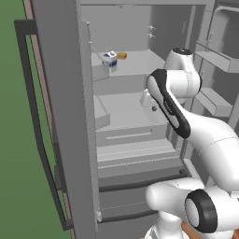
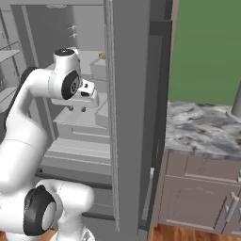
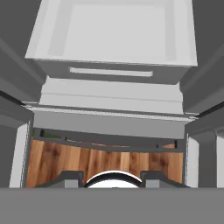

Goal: Take out the milk from the fridge and place it on the tray on the counter. Then take the sugar cube near the tray and place it in the tray.

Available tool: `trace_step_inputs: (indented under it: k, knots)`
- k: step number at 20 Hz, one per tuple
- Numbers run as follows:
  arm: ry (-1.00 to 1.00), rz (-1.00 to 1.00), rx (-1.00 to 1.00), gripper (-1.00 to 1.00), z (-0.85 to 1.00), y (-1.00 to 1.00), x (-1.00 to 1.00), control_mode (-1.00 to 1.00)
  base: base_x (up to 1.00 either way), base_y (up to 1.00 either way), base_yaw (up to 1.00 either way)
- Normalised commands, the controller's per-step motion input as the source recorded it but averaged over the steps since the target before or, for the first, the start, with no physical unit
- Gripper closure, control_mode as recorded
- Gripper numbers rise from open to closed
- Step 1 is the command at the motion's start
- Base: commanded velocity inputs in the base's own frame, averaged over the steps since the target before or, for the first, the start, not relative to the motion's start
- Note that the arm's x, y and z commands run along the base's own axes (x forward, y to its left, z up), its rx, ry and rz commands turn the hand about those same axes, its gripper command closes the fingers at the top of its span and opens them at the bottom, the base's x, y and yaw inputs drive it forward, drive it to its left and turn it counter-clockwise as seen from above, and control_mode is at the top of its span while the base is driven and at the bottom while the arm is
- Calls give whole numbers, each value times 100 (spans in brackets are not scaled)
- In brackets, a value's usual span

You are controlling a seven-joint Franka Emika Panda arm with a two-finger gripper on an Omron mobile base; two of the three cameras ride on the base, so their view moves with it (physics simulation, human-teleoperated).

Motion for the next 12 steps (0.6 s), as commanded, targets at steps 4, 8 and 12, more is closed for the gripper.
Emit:
trace_step_inputs:
  k: [4,8,12]
  knots:
    - [0,1,0,-100,0,1,-21,-100,0,0,0]
    - [0,8,0,-100,0,17,-42,-100,0,0,0]
    - [-3,9,0,-100,0,16,-33,-100,0,0,0]
